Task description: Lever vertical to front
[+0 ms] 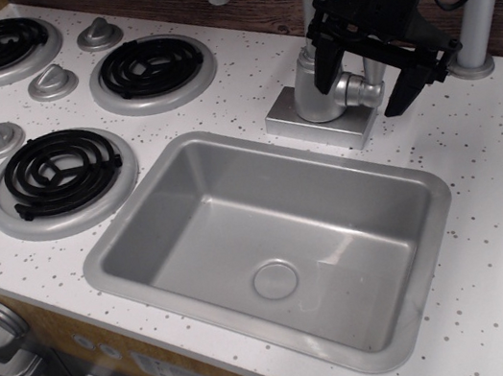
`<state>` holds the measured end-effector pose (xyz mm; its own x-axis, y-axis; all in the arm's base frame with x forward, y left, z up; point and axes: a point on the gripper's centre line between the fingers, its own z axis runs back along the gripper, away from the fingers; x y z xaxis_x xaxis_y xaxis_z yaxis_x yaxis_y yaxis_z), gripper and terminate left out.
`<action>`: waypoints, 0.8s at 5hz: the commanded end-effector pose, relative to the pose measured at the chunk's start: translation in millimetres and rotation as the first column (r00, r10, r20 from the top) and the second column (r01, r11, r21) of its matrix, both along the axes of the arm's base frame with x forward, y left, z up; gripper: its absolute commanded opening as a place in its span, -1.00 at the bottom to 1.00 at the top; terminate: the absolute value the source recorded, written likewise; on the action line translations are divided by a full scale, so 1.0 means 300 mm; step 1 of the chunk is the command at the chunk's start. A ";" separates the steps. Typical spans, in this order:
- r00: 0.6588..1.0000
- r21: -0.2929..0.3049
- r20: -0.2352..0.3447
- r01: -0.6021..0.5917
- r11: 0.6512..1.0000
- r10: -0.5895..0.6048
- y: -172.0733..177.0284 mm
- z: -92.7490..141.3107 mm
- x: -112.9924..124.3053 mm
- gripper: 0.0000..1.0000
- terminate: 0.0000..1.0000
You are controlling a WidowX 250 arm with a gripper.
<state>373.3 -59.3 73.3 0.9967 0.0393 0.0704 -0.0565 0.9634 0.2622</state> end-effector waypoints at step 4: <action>0.981 0.104 0.147 0.110 0.988 -0.125 -0.006 0.085 0.093 1.00 -1.00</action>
<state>399.2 -56.4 76.1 0.9810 -0.0889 0.1722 0.0189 0.9282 0.3716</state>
